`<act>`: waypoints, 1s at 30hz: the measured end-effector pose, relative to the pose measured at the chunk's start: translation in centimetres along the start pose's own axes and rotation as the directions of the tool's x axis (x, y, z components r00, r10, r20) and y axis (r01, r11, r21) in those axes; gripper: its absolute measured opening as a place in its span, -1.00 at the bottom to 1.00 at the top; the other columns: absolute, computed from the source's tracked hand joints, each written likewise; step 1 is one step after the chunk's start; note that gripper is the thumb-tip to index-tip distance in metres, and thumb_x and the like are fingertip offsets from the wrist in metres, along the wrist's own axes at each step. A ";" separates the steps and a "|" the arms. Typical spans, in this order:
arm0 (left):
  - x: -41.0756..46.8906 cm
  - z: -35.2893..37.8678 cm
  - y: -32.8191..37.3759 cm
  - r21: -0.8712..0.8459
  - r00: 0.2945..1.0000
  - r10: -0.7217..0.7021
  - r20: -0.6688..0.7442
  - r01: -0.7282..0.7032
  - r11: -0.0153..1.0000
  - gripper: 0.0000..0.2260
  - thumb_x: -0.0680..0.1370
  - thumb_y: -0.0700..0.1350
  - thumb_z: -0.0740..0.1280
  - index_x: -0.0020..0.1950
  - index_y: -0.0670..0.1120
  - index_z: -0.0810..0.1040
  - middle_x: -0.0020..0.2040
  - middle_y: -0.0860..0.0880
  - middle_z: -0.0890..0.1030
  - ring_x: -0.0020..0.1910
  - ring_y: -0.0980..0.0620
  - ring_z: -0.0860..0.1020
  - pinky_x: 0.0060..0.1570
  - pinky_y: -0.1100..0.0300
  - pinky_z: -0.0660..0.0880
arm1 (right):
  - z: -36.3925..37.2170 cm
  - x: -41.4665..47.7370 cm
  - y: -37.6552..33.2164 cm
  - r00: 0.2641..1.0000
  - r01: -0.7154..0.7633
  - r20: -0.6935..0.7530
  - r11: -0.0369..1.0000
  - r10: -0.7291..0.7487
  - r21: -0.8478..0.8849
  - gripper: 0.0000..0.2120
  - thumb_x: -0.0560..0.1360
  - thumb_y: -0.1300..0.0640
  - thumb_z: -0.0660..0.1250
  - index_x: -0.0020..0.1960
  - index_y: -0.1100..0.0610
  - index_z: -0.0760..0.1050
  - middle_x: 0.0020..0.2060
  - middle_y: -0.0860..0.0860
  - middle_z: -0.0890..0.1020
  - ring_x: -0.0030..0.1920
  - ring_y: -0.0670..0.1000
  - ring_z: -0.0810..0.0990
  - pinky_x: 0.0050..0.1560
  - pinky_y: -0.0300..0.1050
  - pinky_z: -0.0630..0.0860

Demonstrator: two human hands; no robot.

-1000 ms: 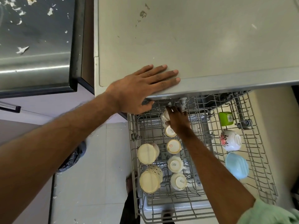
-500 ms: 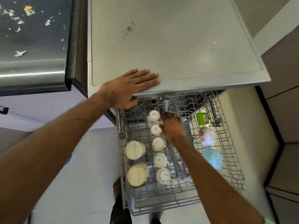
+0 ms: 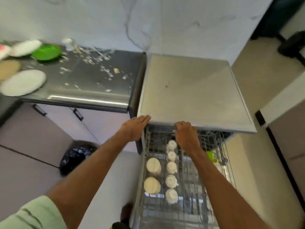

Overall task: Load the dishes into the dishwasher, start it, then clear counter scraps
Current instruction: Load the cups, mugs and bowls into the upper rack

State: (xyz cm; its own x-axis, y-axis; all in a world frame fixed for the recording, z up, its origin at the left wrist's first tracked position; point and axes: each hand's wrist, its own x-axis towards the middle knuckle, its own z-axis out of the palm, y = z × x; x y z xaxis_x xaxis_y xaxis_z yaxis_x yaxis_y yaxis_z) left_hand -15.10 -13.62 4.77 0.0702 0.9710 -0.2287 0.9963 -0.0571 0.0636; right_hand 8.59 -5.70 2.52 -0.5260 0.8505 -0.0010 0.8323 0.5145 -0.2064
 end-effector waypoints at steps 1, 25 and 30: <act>-1.5 -1.3 -1.1 -0.013 0.998 -0.045 -0.031 0.045 0.999 -0.26 0.57 -0.20 0.29 0.63 -0.08 -0.05 0.63 -0.04 0.04 0.58 -0.06 0.13 0.50 0.04 0.15 | -0.8 0.8 -1.5 0.999 0.037 -0.037 0.999 -0.037 0.018 -0.73 0.61 0.07 0.28 0.28 0.12 0.50 0.20 0.07 0.59 0.23 0.13 0.50 0.20 0.07 0.43; -20.9 -9.1 -45.2 -0.175 0.844 -0.487 -0.222 0.457 0.872 -0.24 0.55 -0.07 0.36 0.63 -0.07 0.00 0.62 -0.02 0.09 0.56 -0.01 0.17 0.46 0.05 0.29 | -2.6 22.6 -45.9 0.923 0.342 -0.183 0.940 -0.338 -0.012 -0.80 0.56 0.02 0.32 0.15 0.05 0.55 0.07 -0.05 0.62 0.08 0.01 0.56 0.12 0.02 0.49; -19.1 -9.6 -48.3 -0.234 0.849 -0.487 -0.205 0.441 0.867 -0.23 0.55 -0.10 0.37 0.63 -0.08 -0.01 0.62 -0.02 0.08 0.56 -0.01 0.18 0.41 0.04 0.34 | -2.5 27.6 -49.8 0.920 0.363 -0.109 0.924 -0.376 -0.120 -0.74 0.60 0.00 0.26 0.24 0.07 0.50 0.13 0.00 0.60 0.14 0.03 0.54 0.16 0.06 0.52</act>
State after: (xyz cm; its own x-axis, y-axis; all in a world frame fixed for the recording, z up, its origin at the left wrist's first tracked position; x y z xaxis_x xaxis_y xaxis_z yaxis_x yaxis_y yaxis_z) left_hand -64.99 -27.14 15.42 -0.4355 0.8998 -0.0260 0.8831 0.4327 0.1817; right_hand -46.98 -7.58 15.22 -0.7777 0.6014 0.1830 0.5991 0.7973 -0.0737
